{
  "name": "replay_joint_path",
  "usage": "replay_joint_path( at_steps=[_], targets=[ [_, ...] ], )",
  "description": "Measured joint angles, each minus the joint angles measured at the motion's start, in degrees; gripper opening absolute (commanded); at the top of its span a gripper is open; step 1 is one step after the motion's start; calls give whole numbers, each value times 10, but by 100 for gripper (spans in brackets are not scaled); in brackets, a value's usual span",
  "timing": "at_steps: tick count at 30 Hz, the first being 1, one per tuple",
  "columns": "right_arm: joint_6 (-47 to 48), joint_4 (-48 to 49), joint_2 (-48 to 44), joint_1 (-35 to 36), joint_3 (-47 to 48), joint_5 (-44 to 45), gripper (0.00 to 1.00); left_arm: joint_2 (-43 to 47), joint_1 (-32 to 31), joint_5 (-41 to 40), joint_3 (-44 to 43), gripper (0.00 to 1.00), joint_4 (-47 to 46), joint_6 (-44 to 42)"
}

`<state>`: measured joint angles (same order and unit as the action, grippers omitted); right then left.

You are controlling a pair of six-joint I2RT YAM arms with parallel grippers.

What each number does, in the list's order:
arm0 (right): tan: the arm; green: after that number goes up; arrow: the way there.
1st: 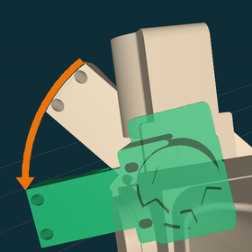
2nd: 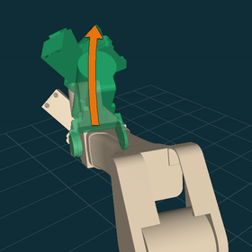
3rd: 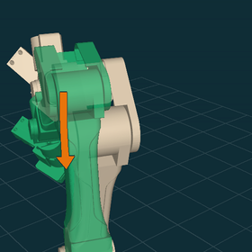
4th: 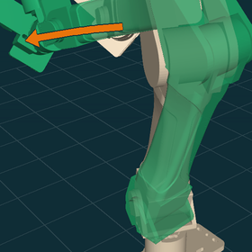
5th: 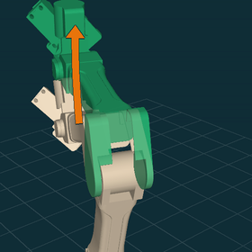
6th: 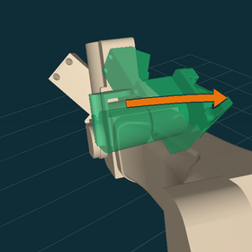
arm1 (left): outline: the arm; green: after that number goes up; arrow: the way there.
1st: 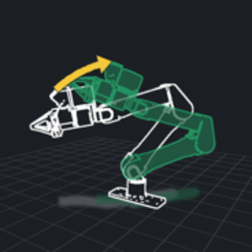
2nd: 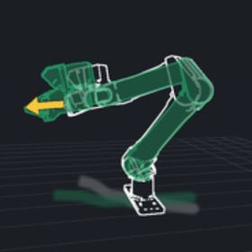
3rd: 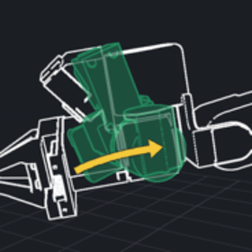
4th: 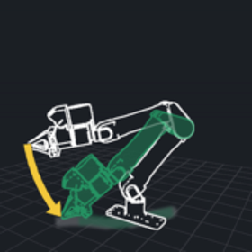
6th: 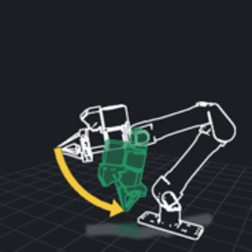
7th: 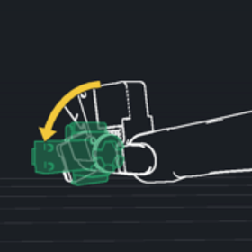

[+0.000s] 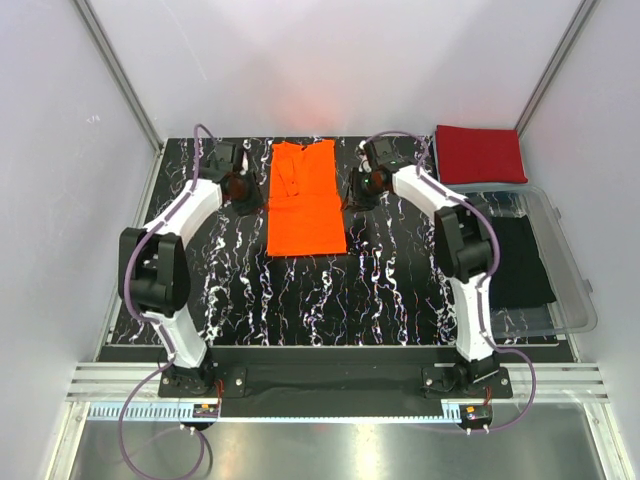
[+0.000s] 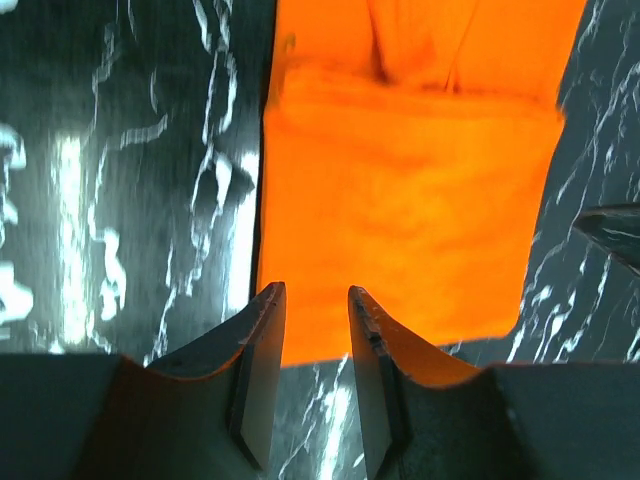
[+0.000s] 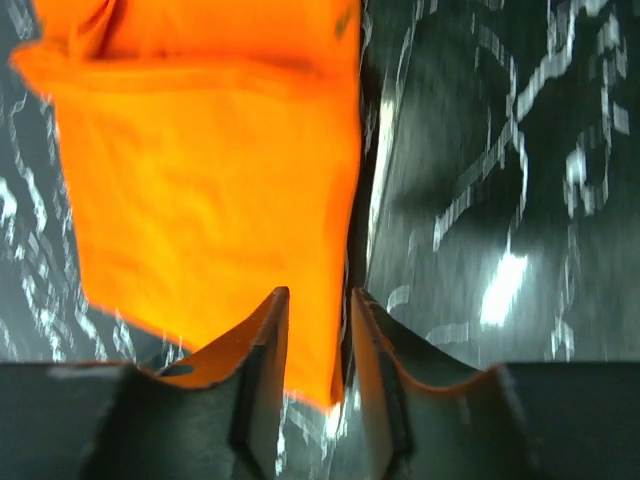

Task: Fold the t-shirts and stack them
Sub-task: Fold the tshirt

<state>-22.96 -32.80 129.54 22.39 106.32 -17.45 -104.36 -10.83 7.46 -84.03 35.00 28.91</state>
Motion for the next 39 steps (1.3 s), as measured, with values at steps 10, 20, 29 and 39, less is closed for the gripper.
replay_joint_path(
  at_steps=[10, 20, 29, 39],
  targets=[
    [14, 6, -111, 0, -147, -33, 46, 31, -9, 61, 168, 37, -26, 12],
    [35, 37, -105, -1, -202, -90, 47, 12, -14, 66, 176, 36, -68, 18],
    [37, 69, -105, 4, -229, -122, 44, 7, -20, 54, 191, 15, -74, 18],
    [21, 109, -110, 24, -287, -118, 9, 9, -29, 46, 214, 0, -94, 27]
  ],
)
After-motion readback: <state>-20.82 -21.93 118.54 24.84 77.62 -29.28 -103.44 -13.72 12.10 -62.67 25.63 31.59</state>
